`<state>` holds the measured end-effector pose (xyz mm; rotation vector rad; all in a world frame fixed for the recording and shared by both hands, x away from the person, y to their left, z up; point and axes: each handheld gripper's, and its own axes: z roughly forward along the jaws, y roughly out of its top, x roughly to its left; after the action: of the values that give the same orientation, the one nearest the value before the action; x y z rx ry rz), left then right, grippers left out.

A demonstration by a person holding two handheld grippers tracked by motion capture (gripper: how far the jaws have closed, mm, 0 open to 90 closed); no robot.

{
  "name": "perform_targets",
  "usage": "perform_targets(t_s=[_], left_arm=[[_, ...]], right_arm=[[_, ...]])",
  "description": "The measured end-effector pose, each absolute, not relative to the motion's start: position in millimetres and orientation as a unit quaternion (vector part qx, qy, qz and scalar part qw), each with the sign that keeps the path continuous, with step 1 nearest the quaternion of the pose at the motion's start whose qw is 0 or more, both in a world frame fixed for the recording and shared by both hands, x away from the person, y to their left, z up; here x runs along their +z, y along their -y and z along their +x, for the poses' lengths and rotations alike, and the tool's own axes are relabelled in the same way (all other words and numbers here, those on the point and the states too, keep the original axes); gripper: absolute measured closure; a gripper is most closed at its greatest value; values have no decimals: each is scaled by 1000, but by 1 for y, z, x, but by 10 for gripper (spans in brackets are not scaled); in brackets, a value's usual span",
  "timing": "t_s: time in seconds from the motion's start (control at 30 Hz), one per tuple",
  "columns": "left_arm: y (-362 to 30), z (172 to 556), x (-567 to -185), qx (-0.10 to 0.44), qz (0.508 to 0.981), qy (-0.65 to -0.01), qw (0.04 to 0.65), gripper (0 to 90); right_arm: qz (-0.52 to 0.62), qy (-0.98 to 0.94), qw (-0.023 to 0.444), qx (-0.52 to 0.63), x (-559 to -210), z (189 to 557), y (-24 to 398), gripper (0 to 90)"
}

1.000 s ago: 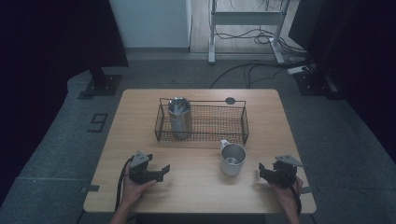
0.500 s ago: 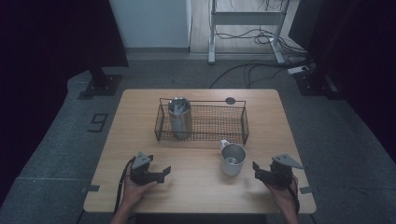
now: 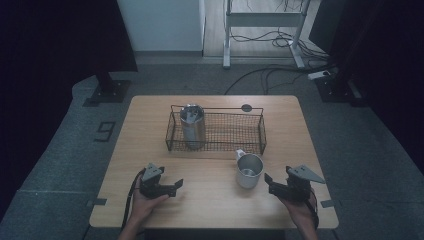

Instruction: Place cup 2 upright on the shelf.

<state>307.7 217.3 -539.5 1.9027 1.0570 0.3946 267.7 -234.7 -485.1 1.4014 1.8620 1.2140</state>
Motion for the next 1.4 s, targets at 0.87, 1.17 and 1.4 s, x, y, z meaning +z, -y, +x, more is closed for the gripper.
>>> perform_targets(t_s=[0.87,1.17,1.4], left_arm=[[-218,308,-541,153,771,-428,446,50],[-218,308,-541,153,772,-427,445,50],[-218,308,-543,153,772,-428,445,53]], right_arm=[[478,-702,227,476,-478,275,198,125],[474,-707,222,475,-480,277,190,84],[472,-718,219,463,-485,284,180,22]])
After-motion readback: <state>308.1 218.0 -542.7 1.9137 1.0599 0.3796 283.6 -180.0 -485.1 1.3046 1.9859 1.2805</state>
